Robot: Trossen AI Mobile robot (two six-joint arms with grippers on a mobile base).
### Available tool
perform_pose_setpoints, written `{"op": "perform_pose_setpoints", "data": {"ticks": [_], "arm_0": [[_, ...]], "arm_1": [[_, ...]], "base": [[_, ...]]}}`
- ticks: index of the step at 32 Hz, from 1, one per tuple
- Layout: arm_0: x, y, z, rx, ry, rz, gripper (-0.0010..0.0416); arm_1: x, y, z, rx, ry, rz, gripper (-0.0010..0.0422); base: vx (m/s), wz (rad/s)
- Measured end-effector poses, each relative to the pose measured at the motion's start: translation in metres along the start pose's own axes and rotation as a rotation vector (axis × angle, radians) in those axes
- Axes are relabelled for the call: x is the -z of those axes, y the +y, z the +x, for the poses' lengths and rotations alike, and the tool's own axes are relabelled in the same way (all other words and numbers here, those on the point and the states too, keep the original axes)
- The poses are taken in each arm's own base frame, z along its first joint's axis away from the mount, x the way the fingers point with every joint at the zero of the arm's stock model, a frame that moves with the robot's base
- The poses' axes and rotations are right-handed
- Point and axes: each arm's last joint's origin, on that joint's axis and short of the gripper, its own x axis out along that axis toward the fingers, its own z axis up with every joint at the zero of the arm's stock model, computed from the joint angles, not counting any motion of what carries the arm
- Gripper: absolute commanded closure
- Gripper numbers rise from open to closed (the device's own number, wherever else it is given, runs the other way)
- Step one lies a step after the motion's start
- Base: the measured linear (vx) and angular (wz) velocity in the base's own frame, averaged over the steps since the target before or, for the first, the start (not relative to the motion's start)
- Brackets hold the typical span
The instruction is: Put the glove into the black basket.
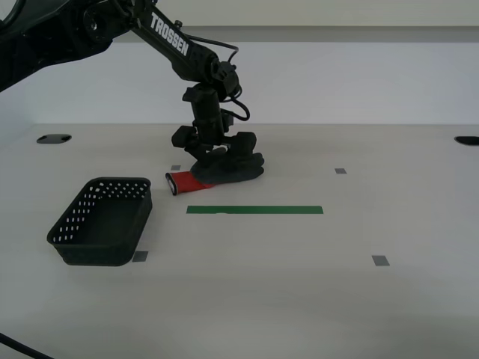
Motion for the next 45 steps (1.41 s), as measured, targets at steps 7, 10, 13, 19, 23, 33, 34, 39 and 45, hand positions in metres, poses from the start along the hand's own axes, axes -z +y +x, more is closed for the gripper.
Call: {"op": "perform_pose_setpoints", "data": {"ticks": [7,10,13,19,23,33,34,39,45], "arm_0": [[0.0,0.0,0.0,-0.001,0.0,0.0,0.0405],[0.0,0.0,0.0,0.0,0.0,0.0,0.0405],[0.0,0.0,0.0,0.0,0.0,0.0,0.0405],[0.0,0.0,0.0,0.0,0.0,0.0,0.0405],[0.0,0.0,0.0,0.0,-0.001,0.0,0.0405],[0.0,0.0,0.0,0.0,0.0,0.0,0.0405],[0.0,0.0,0.0,0.0,0.001,0.0,0.0405],[0.001,0.0,0.0,-0.001,0.006,0.0,0.0405],[0.001,0.0,0.0,-0.001,0.015,0.0,0.0405]], "arm_1": [[0.011,0.001,0.009,-0.01,0.045,-0.023,0.0213],[0.013,0.001,0.011,-0.013,0.059,-0.031,0.0299],[0.013,0.001,0.011,-0.011,0.059,-0.011,0.042],[0.011,0.001,0.007,0.016,0.061,0.006,0.0414],[0.005,0.0,-0.005,0.018,0.081,0.109,0.0414],[0.009,-0.002,-0.032,0.025,0.212,0.236,0.0414],[0.007,-0.003,-0.043,0.036,0.198,0.238,0.0414],[-0.008,-0.007,-0.096,0.06,0.106,0.261,0.0414],[-0.011,-0.01,-0.144,0.064,0.078,0.276,0.0414]], "base": [[0.0,0.0],[0.0,0.0],[0.0,0.0],[0.0,0.0],[0.0,0.0],[0.0,0.0],[0.0,0.0],[0.0,0.0],[0.0,0.0]]}}
